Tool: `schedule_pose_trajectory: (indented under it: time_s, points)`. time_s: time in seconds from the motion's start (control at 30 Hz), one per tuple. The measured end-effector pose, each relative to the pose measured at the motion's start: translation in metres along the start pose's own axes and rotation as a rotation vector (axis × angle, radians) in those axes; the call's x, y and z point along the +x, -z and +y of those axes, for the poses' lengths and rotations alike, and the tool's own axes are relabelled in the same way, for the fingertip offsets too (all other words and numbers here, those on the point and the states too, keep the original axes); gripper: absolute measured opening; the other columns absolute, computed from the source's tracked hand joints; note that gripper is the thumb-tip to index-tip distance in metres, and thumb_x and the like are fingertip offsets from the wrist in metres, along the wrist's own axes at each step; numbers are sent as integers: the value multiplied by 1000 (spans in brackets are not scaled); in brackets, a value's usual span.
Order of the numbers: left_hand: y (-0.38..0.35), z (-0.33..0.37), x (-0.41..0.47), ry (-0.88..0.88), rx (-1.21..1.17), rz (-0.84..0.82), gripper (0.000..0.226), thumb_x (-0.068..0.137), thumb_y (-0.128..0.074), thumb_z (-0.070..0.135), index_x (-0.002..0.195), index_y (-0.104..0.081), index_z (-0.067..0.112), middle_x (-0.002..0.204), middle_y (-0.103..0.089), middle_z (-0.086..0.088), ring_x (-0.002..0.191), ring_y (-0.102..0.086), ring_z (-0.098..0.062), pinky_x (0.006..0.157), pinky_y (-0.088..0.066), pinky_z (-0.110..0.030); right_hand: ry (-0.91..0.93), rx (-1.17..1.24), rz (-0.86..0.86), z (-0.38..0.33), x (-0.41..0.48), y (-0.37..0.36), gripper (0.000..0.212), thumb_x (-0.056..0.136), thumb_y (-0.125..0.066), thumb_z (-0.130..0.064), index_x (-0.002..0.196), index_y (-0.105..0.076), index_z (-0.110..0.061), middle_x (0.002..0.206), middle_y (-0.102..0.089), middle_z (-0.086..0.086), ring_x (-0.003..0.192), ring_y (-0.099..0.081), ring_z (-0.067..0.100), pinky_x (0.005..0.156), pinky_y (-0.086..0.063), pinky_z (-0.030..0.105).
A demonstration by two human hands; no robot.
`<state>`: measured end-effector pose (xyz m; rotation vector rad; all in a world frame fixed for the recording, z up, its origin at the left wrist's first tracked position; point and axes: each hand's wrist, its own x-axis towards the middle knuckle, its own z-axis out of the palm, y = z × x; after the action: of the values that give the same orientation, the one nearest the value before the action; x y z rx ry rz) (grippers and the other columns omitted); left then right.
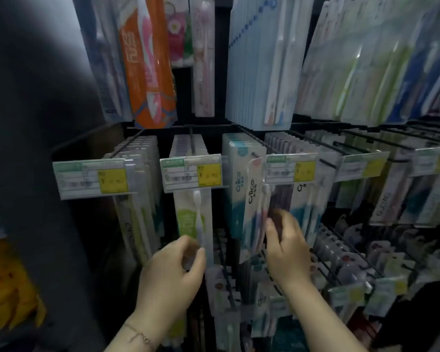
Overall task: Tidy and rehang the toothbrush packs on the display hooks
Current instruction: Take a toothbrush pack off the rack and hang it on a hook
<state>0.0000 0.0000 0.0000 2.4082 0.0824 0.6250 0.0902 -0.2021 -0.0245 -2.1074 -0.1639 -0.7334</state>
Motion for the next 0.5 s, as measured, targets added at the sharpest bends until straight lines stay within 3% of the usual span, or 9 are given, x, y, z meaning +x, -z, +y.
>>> schedule_pose_trajectory:
  time_s: [0.13,0.43,0.5]
  points:
    - [-19,22,5,-17,-104,78,14,93,-56,45,86,-64,36,79,-65,22,78,-62,3,68,-58,-34,8,116,-2,-1,12,-3,38,101,-41,-43,128,-55,-20,120,-57,-5,97,-47,2,79,-39,28]
    - [-53,57,28,42,-128,114,22,95,-58,42,114,-63,32,87,-66,17,83,-65,-5,74,-59,-36,56,246,-114,11,27,-8,46,97,-36,-54,125,-54,-22,115,-59,-7,104,-56,7,83,-44,29]
    - [-58,62,33,51,-172,95,25,96,-58,42,118,-62,30,89,-66,17,81,-64,-2,74,-59,-35,50,294,-153,11,29,-8,36,99,-39,-49,122,-54,-25,111,-60,-9,102,-57,6,82,-44,26]
